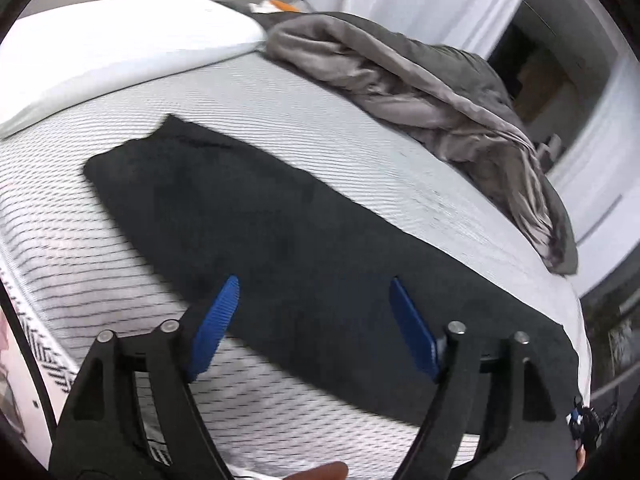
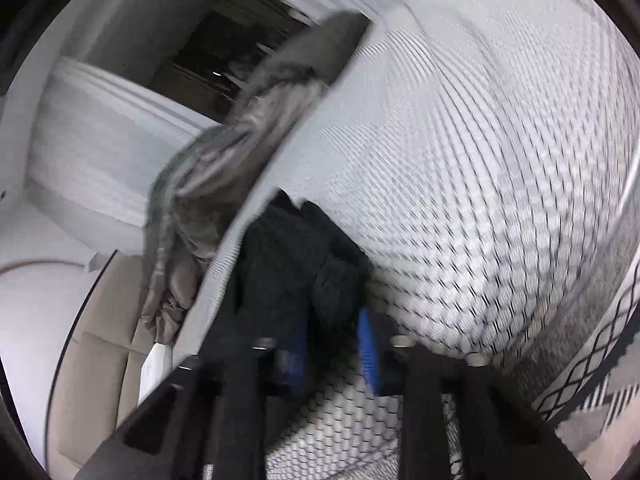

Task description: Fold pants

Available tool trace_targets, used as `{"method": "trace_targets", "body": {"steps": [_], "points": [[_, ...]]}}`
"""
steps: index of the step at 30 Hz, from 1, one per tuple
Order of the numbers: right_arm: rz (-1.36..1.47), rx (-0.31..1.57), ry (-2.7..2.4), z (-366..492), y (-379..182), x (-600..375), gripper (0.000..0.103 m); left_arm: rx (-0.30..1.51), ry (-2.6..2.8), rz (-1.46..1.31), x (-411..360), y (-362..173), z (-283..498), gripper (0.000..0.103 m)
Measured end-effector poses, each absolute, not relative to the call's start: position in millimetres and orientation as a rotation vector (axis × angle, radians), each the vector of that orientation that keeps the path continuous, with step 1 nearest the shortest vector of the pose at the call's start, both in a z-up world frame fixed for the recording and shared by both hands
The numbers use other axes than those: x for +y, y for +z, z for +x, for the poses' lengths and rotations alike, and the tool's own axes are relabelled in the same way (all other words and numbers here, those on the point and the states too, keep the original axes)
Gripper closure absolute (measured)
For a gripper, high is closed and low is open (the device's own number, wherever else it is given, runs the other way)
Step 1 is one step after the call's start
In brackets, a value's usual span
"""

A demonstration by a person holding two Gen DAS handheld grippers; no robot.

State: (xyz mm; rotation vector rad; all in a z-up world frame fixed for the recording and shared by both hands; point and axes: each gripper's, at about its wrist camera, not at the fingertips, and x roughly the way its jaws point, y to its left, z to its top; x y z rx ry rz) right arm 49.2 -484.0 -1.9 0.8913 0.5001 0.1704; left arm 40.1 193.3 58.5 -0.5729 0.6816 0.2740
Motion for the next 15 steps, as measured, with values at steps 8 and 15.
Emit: {"method": "trace_targets", "body": {"steps": [8, 15], "points": [[0.834, 0.613, 0.053, 37.2, -10.9, -494.1, 0.065, 0.695, 0.151, -0.471, 127.0, 70.8, 107.7, 0.013], [0.611, 0.509, 0.135, 68.4, 54.8, -462.5, 0.018, 0.725, -0.009, -0.406, 65.8, 46.4, 174.1, 0.001]]}}
